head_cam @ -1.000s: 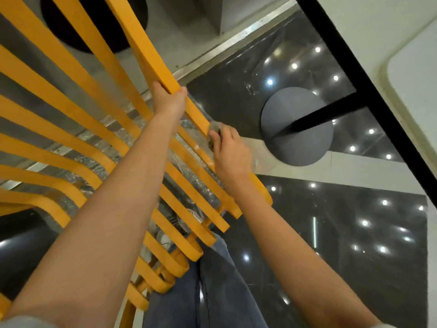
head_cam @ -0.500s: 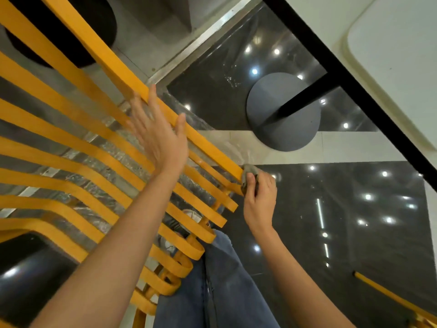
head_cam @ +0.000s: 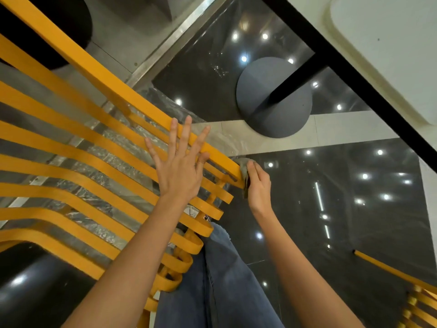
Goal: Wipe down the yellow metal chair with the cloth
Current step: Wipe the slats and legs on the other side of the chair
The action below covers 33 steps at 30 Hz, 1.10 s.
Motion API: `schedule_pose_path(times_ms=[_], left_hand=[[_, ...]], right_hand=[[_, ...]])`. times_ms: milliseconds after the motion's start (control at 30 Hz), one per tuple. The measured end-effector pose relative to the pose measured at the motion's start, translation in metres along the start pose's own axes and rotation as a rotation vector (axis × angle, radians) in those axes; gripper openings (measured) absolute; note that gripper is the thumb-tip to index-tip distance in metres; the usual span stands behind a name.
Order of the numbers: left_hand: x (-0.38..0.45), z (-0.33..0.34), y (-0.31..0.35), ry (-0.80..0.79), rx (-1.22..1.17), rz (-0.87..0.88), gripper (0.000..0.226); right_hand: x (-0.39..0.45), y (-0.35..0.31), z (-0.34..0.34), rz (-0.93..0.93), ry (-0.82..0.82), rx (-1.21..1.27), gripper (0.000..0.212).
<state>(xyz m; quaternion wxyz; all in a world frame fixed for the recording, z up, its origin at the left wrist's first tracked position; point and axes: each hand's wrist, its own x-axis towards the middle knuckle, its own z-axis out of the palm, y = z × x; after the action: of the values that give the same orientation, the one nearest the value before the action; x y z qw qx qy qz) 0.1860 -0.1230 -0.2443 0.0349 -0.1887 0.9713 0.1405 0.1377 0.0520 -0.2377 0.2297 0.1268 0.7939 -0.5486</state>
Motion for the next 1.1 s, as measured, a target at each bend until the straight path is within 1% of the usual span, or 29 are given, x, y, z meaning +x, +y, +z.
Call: schedule_pose_path(times_ms=[67, 133, 167, 200, 300, 333, 400, 467, 533, 600, 667, 767, 800, 867, 933, 967, 1033, 1100], left_hand=[[-0.001, -0.001, 0.0, 0.011, -0.006, 0.004, 0.053], [-0.001, 0.001, 0.003, 0.02, -0.014, -0.006, 0.054], [-0.001, 0.001, 0.005, 0.015, -0.021, -0.013, 0.054], [0.0, 0.001, 0.006, 0.011, -0.031, -0.018, 0.055], [-0.001, 0.002, 0.006, 0.003, -0.043, -0.026, 0.055], [-0.001, 0.002, 0.006, 0.005, -0.041, -0.024, 0.055], [-0.001, 0.003, 0.006, 0.013, -0.042, -0.023, 0.055], [-0.001, 0.002, 0.007, 0.015, -0.048, -0.03, 0.054], [-0.001, 0.003, 0.009, 0.024, -0.055, -0.037, 0.054], [-0.002, 0.004, 0.008, 0.037, -0.063, -0.044, 0.054], [-0.002, 0.004, 0.008, 0.043, -0.066, -0.046, 0.054], [-0.003, 0.001, 0.012, 0.042, -0.062, -0.052, 0.053], [-0.003, 0.001, 0.012, 0.042, -0.061, -0.059, 0.053], [-0.004, 0.0, 0.012, 0.041, -0.06, -0.06, 0.053], [-0.004, 0.0, 0.011, 0.043, -0.053, -0.06, 0.053], [-0.004, -0.001, 0.011, 0.041, -0.048, -0.061, 0.053], [-0.004, -0.001, 0.011, 0.033, -0.054, -0.061, 0.054], [-0.004, -0.001, 0.011, 0.028, -0.065, -0.063, 0.055]], right_hand=[[-0.006, 0.012, -0.013, 0.006, -0.034, 0.011, 0.035], [-0.001, 0.026, -0.018, 0.131, 0.053, 0.09, 0.036], [0.002, 0.025, -0.016, 0.204, 0.074, 0.111, 0.037], [0.003, 0.02, -0.013, 0.232, 0.069, 0.12, 0.038], [-0.007, 0.018, -0.005, 0.222, 0.098, 0.199, 0.038], [-0.011, 0.02, -0.004, 0.271, 0.128, 0.258, 0.038], [-0.008, 0.022, -0.003, 0.44, 0.191, 0.363, 0.037], [0.009, 0.018, -0.003, 0.603, 0.195, 0.418, 0.035], [0.015, 0.009, -0.002, 0.689, 0.188, 0.475, 0.03], [0.01, 0.003, -0.002, 0.727, 0.216, 0.565, 0.022], [0.005, 0.0, -0.001, 0.758, 0.224, 0.574, 0.022], [0.018, -0.002, 0.003, 0.842, 0.185, 0.501, 0.023], [0.024, 0.0, 0.004, 0.852, 0.207, 0.462, 0.023], [0.023, -0.001, 0.006, 0.786, 0.236, 0.386, 0.019], [0.006, -0.008, 0.01, 0.667, 0.203, 0.338, 0.024], [-0.006, -0.012, 0.014, 0.551, 0.206, 0.212, 0.026], [-0.026, -0.025, 0.026, 0.239, 0.208, -0.109, 0.029], [-0.026, -0.039, 0.046, -0.049, 0.122, -0.482, 0.029]])
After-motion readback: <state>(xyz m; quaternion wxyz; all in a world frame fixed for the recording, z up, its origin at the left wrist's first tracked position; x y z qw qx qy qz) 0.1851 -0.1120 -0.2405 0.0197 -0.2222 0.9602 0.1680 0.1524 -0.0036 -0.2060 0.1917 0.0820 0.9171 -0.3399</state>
